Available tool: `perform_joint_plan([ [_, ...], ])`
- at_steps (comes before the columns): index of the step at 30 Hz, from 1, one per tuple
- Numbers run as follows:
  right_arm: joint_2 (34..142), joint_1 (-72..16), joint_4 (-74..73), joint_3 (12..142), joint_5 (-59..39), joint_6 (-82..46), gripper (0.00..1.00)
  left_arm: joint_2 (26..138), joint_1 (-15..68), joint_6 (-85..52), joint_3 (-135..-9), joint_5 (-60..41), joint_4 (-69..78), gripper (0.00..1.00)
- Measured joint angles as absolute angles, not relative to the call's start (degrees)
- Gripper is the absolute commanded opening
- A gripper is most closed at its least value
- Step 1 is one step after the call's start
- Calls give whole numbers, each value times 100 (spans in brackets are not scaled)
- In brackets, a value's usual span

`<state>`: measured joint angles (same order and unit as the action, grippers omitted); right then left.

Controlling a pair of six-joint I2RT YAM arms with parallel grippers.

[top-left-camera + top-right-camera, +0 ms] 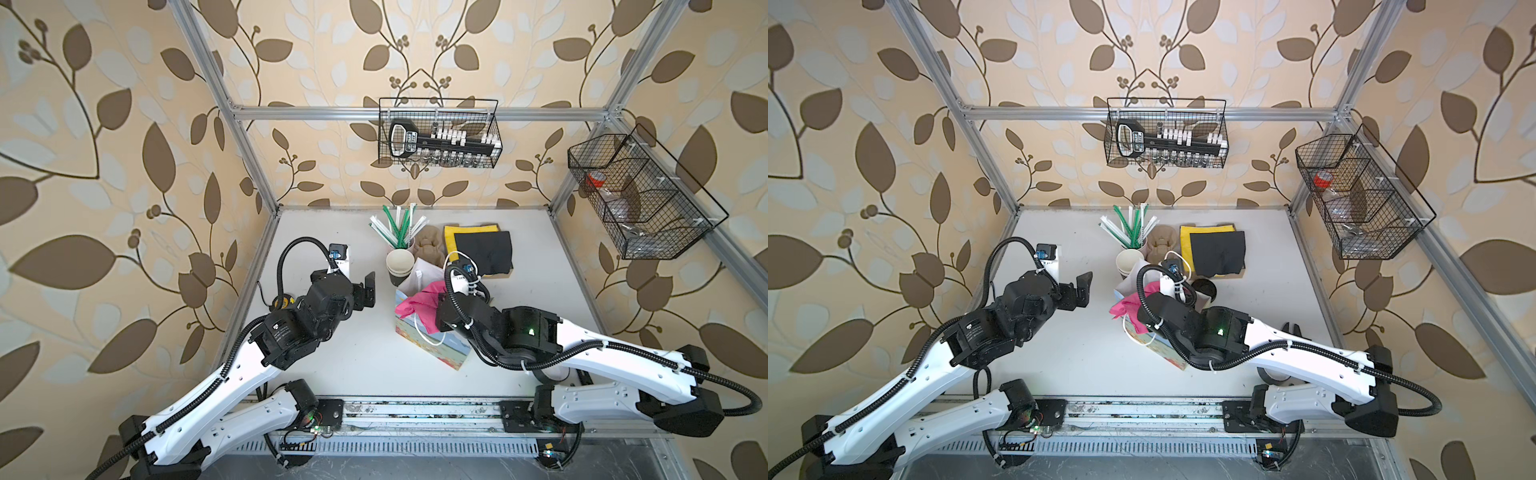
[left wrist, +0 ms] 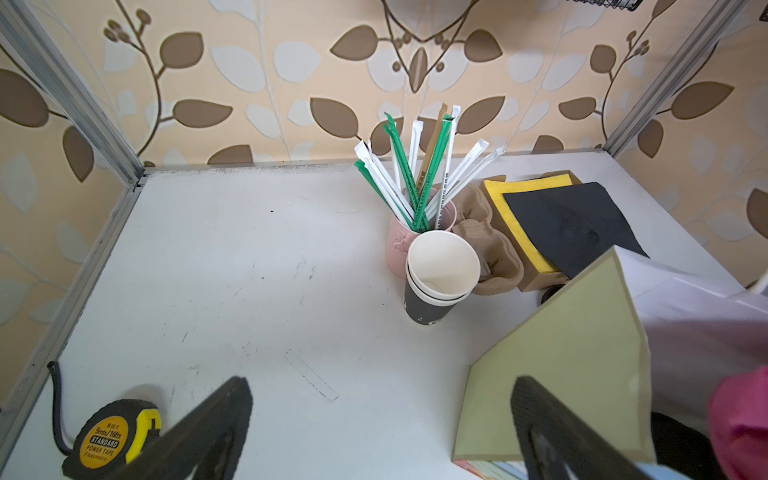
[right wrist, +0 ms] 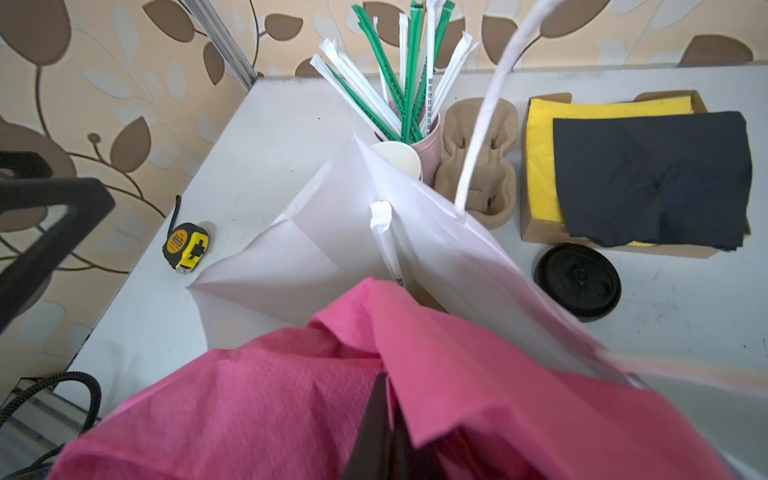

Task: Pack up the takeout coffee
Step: 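Carry the pink napkin over the white bag and lower it inside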

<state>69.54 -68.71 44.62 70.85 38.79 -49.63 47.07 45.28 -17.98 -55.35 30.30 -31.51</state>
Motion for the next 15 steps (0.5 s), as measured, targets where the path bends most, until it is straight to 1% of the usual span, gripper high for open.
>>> perform_joint_plan([
  [5, 7116, -6737, 5002, 7614, 3535, -5236, 0, 4720, 4528, -1798, -5535, 3024, -3151, 99],
  [6, 7172, -6713, 5103, 7721, 3468, -5253, 3, 4733, 4528, -1798, -5535, 3017, -3151, 99],
  [8, 7288, -6654, 5290, 7948, 3323, -5271, 14, 4759, 4528, -1798, -5535, 3013, -3153, 99],
  [10, 7371, -6508, 5428, 8176, 3116, -5210, 27, 4792, 4528, -1798, -5535, 3006, -3153, 99],
  [15, 7555, -6001, 5808, 8746, 2735, -5022, 40, 4893, 4528, -1796, -5540, 2993, -3170, 99],
])
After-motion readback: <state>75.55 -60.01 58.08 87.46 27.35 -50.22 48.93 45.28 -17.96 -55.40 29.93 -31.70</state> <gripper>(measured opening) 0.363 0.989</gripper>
